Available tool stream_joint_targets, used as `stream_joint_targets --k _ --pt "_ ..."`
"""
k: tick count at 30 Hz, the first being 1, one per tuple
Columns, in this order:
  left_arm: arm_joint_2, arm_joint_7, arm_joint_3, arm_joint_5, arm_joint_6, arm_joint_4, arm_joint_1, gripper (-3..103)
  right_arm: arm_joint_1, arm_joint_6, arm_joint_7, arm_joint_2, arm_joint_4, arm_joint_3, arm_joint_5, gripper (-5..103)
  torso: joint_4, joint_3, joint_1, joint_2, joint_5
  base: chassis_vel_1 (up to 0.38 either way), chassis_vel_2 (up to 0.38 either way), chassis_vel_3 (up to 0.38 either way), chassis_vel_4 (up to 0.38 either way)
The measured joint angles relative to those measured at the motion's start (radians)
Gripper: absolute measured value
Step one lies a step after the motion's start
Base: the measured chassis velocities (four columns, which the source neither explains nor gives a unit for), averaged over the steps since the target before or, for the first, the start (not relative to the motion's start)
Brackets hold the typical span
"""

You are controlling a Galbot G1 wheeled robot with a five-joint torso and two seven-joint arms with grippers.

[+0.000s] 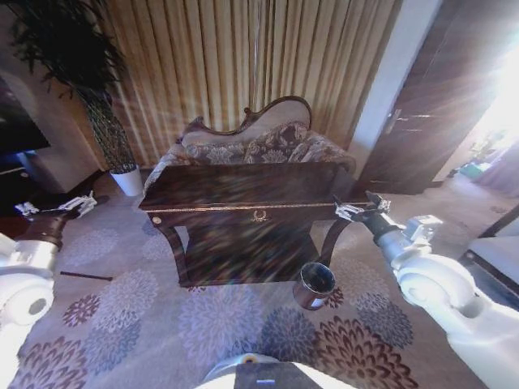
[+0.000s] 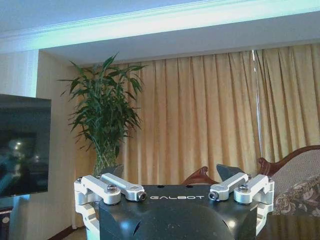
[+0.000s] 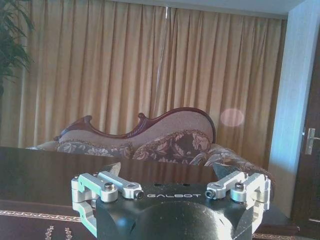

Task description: Move to the front of the table and place the trash on the table into the trash bin.

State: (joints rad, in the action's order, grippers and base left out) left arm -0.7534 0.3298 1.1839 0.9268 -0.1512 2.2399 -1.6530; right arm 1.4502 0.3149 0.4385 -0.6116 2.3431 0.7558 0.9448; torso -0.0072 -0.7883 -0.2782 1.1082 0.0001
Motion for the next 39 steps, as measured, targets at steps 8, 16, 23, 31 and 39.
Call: stream_joint_targets --k 8,16,23,31,39 --pt "0.000 -0.001 -0.002 0.000 0.000 -0.006 0.002 100 0.020 0.000 0.000 -0.016 -0.006 0.011 -0.012 100 0.0000 0.000 0.000 0.000 0.0000 0.000 0.000 0.000 0.000" --pt "0.000 -0.004 0.005 0.000 0.000 -0.012 -0.002 100 0.038 0.000 0.000 -0.020 -0.008 0.029 -0.019 100 0.0001 0.000 0.000 0.000 -0.0001 0.000 0.000 0.000 0.000" --pt "0.007 -0.005 0.002 -0.001 0.000 -0.010 0.002 100 0.046 -0.003 0.000 -0.029 -0.010 0.031 -0.028 100 0.0000 0.000 0.000 0.000 -0.0001 0.040 -0.047 -0.046 0.044" --pt "0.009 -0.005 0.001 -0.001 0.001 -0.010 0.001 100 0.049 -0.007 0.001 -0.037 -0.018 0.030 -0.037 100 0.0000 0.000 0.000 0.000 -0.0001 0.089 -0.086 -0.094 0.081" --pt "0.015 -0.005 0.003 0.003 0.001 -0.007 0.001 100 0.057 -0.009 0.002 -0.039 -0.018 0.034 -0.041 100 0.0000 0.000 0.000 0.000 0.0000 0.096 -0.100 -0.089 0.100"
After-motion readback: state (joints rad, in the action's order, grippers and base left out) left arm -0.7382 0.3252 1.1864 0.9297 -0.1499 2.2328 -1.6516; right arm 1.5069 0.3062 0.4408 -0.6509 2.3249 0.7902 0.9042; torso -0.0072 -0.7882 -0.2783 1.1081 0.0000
